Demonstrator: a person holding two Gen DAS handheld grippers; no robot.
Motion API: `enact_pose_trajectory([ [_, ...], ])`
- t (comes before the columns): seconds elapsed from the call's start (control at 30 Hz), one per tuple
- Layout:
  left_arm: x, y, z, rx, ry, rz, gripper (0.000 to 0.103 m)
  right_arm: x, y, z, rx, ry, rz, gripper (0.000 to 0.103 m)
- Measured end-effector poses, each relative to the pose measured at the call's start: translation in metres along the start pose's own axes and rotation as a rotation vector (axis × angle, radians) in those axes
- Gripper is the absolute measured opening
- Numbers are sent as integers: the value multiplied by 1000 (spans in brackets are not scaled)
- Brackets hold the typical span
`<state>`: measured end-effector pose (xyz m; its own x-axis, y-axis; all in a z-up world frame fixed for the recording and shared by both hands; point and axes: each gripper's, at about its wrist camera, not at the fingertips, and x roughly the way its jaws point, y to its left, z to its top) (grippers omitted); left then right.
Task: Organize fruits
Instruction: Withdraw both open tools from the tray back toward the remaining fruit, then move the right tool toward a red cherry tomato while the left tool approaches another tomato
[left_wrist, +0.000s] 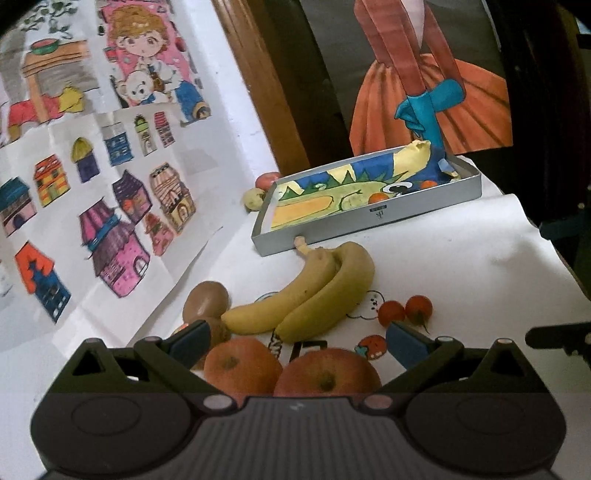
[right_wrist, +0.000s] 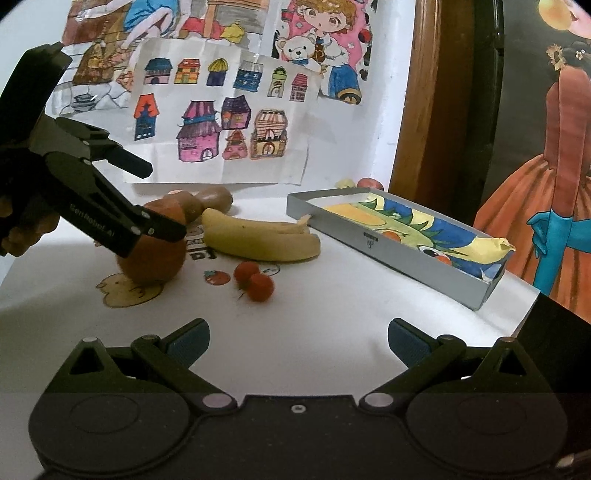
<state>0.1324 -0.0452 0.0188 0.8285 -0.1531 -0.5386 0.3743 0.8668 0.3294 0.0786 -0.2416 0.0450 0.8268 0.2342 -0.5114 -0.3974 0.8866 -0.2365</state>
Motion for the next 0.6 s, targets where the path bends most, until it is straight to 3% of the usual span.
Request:
enact_pose_trajectory([
  [0.23, 21, 4, 11, 31, 30, -14, 103, 26, -10, 8, -17, 16, 14, 102],
  [0.47, 35, 11, 22, -37, 54, -59, 103, 52, -14, 16, -45, 31, 66, 101],
  [0.6, 43, 8, 24, -23, 67, -80, 103, 58, -17, 21, -69, 44, 110, 98],
])
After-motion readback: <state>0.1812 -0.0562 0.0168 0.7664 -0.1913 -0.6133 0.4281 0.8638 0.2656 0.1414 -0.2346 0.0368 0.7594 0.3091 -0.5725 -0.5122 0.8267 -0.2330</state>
